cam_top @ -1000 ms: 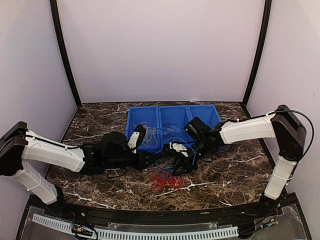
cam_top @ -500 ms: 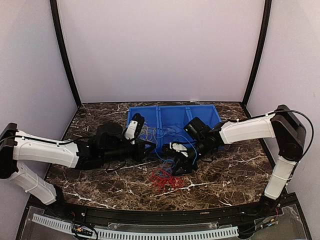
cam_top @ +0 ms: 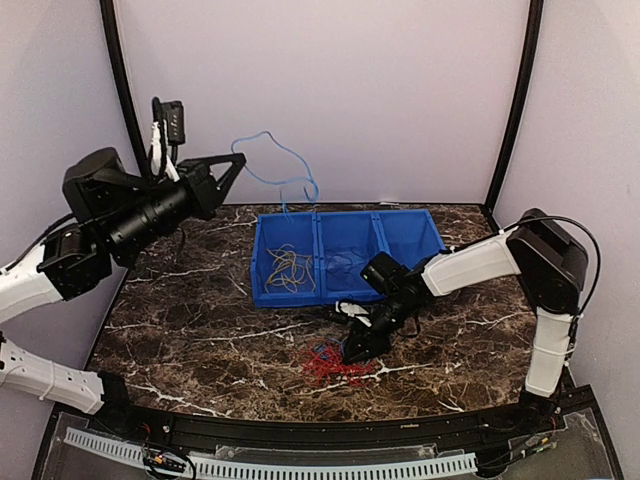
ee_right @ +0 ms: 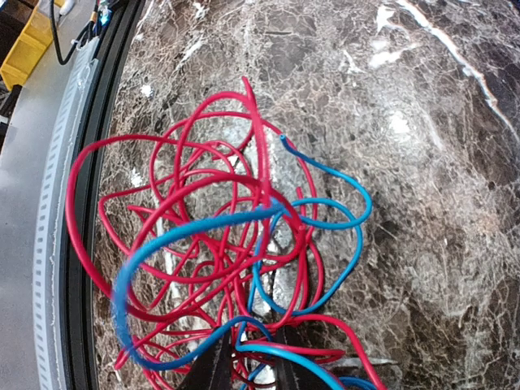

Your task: Untangle the cables

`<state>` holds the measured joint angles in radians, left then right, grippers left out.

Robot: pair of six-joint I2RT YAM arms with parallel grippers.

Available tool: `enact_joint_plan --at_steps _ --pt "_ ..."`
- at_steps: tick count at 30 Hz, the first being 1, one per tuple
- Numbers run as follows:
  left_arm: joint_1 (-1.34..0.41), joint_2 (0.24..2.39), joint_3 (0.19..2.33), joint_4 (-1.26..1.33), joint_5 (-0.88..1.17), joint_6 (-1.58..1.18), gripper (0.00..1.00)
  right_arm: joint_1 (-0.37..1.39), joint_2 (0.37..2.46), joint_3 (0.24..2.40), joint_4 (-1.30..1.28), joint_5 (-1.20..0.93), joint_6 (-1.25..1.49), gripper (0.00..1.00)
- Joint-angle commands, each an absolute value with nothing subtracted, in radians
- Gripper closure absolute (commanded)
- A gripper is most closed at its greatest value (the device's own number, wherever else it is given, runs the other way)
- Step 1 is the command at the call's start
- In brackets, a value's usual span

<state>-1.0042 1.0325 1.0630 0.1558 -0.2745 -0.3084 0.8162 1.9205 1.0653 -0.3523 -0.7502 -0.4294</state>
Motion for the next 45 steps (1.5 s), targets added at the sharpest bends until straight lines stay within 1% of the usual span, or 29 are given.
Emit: enact_joint_plan --at_steps 1,5,8,18,23,24,25,27,28,30,32,35,38,39,41,43,45 --pt "-1.008 0.966 1.232 0.042 -0.417 -0.151 1.00 0.817 1.936 1.082 -0.343 -0.776 -0.424 0.80" --pt "-1.008 0.920 1.325 0.046 -0.482 -0.077 1.00 0.818 1.937 1.083 -0.344 -0.766 -0.428 0.81" --pt "-1.008 0.896 1.324 0.042 -0.520 -0.063 1.00 0.818 1.938 1.089 -0.352 -0.764 -0.431 0.79" --pt "-1.008 0.841 1.012 0.047 -0.561 -0.236 1.00 0.816 1.858 1.094 -0.374 -0.699 -0.455 0.61" --pt "-1.008 0.843 0.918 0.051 -0.552 -0.300 1.00 0.811 1.792 1.117 -0.412 -0.574 -0.490 0.52" --pt "-1.008 0.850 0.902 0.049 -0.549 -0.307 1.00 0.807 1.775 1.119 -0.419 -0.570 -0.496 0.50" --pt "-1.008 0.855 0.896 0.047 -0.544 -0.309 1.00 0.801 1.754 1.123 -0.431 -0.575 -0.502 0.45" --pt "-1.008 0.877 0.889 0.034 -0.535 -0.311 1.00 0.781 1.710 1.134 -0.456 -0.594 -0.517 0.28" --pt "-1.008 0.893 0.890 0.031 -0.528 -0.311 1.00 0.773 1.689 1.143 -0.476 -0.612 -0.532 0.22" --pt "-1.006 0.921 0.895 0.028 -0.511 -0.305 1.00 0.757 1.646 1.159 -0.518 -0.650 -0.553 0.13" --pt "-1.005 0.955 0.907 0.028 -0.489 -0.297 1.00 0.744 1.599 1.167 -0.555 -0.686 -0.588 0.12" --pt "-1.000 1.026 0.947 0.027 -0.441 -0.282 1.00 0.725 1.513 1.151 -0.561 -0.674 -0.605 0.10" --pt "-0.996 1.091 0.997 0.041 -0.395 -0.272 1.00 0.686 1.446 1.133 -0.559 -0.650 -0.595 0.02" --pt "-0.994 1.125 1.008 0.046 -0.371 -0.268 1.00 0.667 1.424 1.122 -0.549 -0.641 -0.581 0.02" --pt "-0.989 1.177 1.041 0.065 -0.338 -0.261 1.00 0.615 1.372 1.081 -0.476 -0.614 -0.529 0.01" --pt "-0.983 1.237 1.082 0.077 -0.306 -0.256 1.00 0.544 1.303 0.996 -0.316 -0.553 -0.379 0.01" --pt "-0.973 1.296 1.128 0.083 -0.276 -0.252 1.00 0.471 1.227 0.913 -0.222 -0.568 -0.312 0.01"
